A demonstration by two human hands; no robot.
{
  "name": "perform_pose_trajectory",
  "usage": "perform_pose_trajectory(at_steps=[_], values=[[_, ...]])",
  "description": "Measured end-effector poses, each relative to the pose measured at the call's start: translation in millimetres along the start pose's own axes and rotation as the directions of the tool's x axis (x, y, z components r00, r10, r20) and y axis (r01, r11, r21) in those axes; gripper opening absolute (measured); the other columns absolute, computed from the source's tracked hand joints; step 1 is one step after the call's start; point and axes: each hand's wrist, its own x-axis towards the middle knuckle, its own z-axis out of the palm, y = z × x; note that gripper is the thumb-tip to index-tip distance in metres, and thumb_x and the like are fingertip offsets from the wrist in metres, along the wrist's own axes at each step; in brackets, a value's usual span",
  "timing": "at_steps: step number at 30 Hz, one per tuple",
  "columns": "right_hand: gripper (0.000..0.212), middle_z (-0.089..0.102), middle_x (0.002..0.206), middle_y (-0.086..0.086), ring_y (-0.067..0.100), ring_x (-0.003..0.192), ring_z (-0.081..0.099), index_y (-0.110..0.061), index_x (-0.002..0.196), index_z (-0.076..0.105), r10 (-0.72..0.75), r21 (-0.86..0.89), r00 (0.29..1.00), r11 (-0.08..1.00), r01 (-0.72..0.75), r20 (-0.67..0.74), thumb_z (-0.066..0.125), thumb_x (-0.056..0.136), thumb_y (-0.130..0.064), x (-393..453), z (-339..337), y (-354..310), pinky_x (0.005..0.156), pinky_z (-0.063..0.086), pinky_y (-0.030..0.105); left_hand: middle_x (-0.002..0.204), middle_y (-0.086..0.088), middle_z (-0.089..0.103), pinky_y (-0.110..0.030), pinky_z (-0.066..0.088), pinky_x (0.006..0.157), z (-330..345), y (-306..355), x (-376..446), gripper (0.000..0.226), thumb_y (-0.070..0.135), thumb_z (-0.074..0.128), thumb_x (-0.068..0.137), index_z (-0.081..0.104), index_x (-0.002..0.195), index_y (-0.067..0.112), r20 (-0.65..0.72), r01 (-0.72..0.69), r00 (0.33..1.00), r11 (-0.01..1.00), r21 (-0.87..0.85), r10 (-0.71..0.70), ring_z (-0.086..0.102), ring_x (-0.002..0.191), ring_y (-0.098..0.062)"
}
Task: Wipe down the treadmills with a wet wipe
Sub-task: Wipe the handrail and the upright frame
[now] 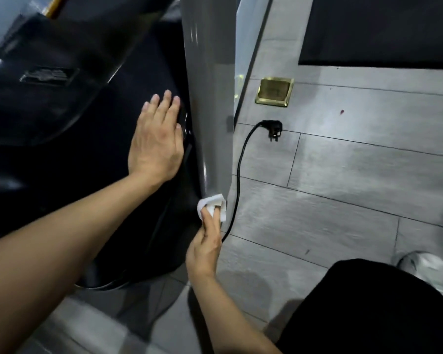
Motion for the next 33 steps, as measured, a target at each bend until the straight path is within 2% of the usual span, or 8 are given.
perform_pose_trajectory(at_steps=[5,8,12,15,20,27,30,33], values=[[0.042,0.056,0.142,-0.005,0.011,0.125,0.055,-0.026,0.141,0.052,0.124,0.129,0.980,0.986,-0.105,-0.155,0.045,0.103,-0.009,15.6,11.3,-33.3,0.105,0.043,0.024,0.167,-0.012,0.025,-0.042,0.010,0.128,-1.0,1.4,0.9,0.054,0.021,0.032,0.106,0.029,0.158,0.006,-0.011,-0.005,1.000,1.000,0.006,0.005,0.017,0.155,-0.028],[0.042,0.050,0.149,-0.003,0.012,0.136,0.047,-0.019,0.148,0.048,0.172,0.228,0.981,0.963,-0.147,-0.095,0.045,0.106,-0.022,32.5,17.8,-33.5,0.114,0.035,0.023,0.167,-0.012,0.024,-0.041,0.010,0.128,-0.6,1.4,0.0,0.054,0.021,0.032,0.106,0.029,0.158,0.007,-0.016,-0.002,1.000,1.000,0.005,0.002,0.017,0.155,-0.028],[0.040,0.056,0.140,0.003,0.024,0.128,0.052,-0.023,0.146,0.049,0.461,0.154,0.886,0.873,-0.463,0.052,0.040,0.107,-0.025,66.1,3.1,1.2,0.102,0.037,0.025,0.167,-0.012,0.023,-0.041,0.009,0.129,-0.9,1.3,1.2,0.055,0.022,0.031,0.106,0.028,0.158,0.007,-0.018,-0.009,1.000,1.000,0.010,0.009,0.017,0.156,-0.028],[0.048,0.042,0.152,0.018,0.033,0.137,0.041,-0.003,0.150,0.037,0.407,0.130,0.897,0.893,-0.430,0.170,0.029,0.110,-0.028,90.8,-2.9,-12.1,0.107,0.033,0.032,0.167,-0.012,0.023,-0.041,0.009,0.129,-0.9,0.3,1.5,0.055,0.022,0.031,0.106,0.028,0.159,0.007,-0.022,-0.007,1.000,1.000,0.028,0.008,0.017,0.156,-0.028],[0.048,0.030,0.160,-0.011,0.006,0.144,0.030,-0.027,0.156,0.030,0.206,0.248,0.967,0.939,-0.239,0.151,0.031,0.110,-0.036,113.1,9.8,-53.4,0.106,0.020,0.016,0.167,-0.012,0.024,-0.041,0.009,0.129,-1.6,0.8,1.8,0.055,0.023,0.032,0.107,0.028,0.159,0.008,-0.013,-0.012,1.000,0.999,0.040,0.012,0.017,0.156,-0.028],[0.047,0.036,0.158,0.014,0.030,0.137,0.041,-0.009,0.152,0.037,0.484,0.143,0.851,0.845,-0.515,0.205,0.030,0.108,-0.024,129.7,8.4,-19.9,0.112,0.029,0.034,0.167,-0.010,0.023,-0.040,0.009,0.129,-3.2,2.5,1.4,0.054,0.022,0.033,0.107,0.027,0.159,0.009,-0.006,0.008,1.000,0.999,0.040,-0.007,0.016,0.156,-0.026],[0.048,0.042,0.155,-0.001,0.022,0.127,0.046,-0.025,0.155,0.035,0.333,0.188,0.920,0.909,-0.371,0.205,0.034,0.108,-0.033,149.5,9.6,-48.3,0.100,0.029,0.028,0.168,-0.009,0.022,-0.041,0.009,0.129,-2.7,2.8,1.8,0.054,0.022,0.033,0.107,0.027,0.159,0.009,0.004,0.009,1.000,0.999,0.037,-0.009,0.015,0.156,-0.026],[0.049,0.042,0.155,-0.005,0.015,0.133,0.044,-0.029,0.156,0.034,0.218,0.209,0.955,0.943,-0.259,0.201,0.037,0.107,-0.037,151.5,11.4,-53.7,0.110,0.029,0.025,0.167,-0.010,0.024,-0.042,0.010,0.128,-1.6,2.0,1.8,0.054,0.020,0.035,0.107,0.028,0.159,0.009,0.004,0.007,1.000,0.999,0.036,-0.008,0.016,0.156,-0.026]])
